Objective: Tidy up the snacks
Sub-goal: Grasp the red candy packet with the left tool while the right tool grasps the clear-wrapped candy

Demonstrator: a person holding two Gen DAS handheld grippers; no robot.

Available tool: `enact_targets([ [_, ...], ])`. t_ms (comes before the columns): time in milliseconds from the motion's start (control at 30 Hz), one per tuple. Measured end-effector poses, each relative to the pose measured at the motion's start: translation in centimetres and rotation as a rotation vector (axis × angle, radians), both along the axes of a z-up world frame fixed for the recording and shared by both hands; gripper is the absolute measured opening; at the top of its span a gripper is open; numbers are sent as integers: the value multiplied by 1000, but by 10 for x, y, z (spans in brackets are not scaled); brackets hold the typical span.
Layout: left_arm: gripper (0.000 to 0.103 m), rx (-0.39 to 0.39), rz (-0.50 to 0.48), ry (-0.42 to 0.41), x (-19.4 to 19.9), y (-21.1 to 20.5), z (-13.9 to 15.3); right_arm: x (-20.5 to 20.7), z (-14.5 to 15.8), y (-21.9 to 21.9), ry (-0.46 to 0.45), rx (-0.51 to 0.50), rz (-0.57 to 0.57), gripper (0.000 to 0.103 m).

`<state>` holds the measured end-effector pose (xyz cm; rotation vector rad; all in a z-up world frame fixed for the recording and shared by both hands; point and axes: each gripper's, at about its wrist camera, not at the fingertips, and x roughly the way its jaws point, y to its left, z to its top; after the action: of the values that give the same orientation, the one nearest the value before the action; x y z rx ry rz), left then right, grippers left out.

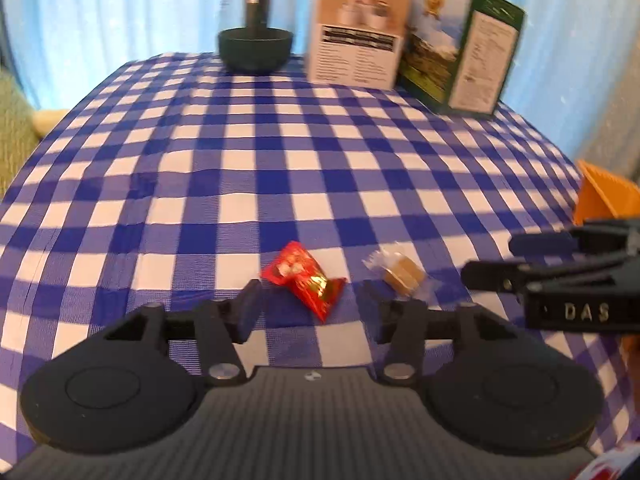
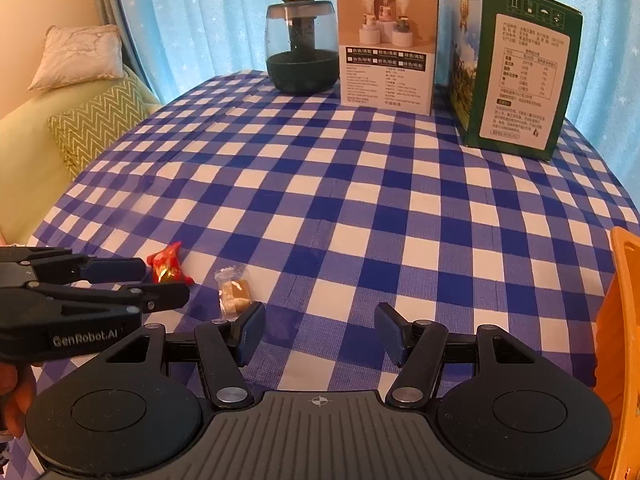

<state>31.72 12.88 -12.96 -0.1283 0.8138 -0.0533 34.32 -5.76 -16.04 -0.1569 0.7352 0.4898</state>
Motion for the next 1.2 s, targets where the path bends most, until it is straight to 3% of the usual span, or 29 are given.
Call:
enact_targets([
  [167,50,-82,83,-11,4,14,-2,2,-1,4,-7,-2,5,61],
  [300,39,-137,110,-20,9,19,-4,3,-1,4,-7,-4,5,61],
  [533,21,-56,70,-4,10,8,-4,2,-2,9,-28,-6,30,61],
  [767,19,-3,43,11,6,10,-1,-2,-7,25,-65,-3,124,61],
  [833,19,8,47,13,2,14,1,-2,-9,30,-76,-3,143,58],
  [900,19,3,59,14,-2,19,2,-1,-13,35,-74,-10,156,48],
  [1133,19,-12,55,15,-7,23,4,0,-25,48,-81,-48,198,41],
  [1167,19,-13,50,16,-7,23,4,-1,-25,49,-86,-48,204,36],
  [1200,19,-12,47,16,-7,22,4,-2,-25,50,-88,-48,208,24],
])
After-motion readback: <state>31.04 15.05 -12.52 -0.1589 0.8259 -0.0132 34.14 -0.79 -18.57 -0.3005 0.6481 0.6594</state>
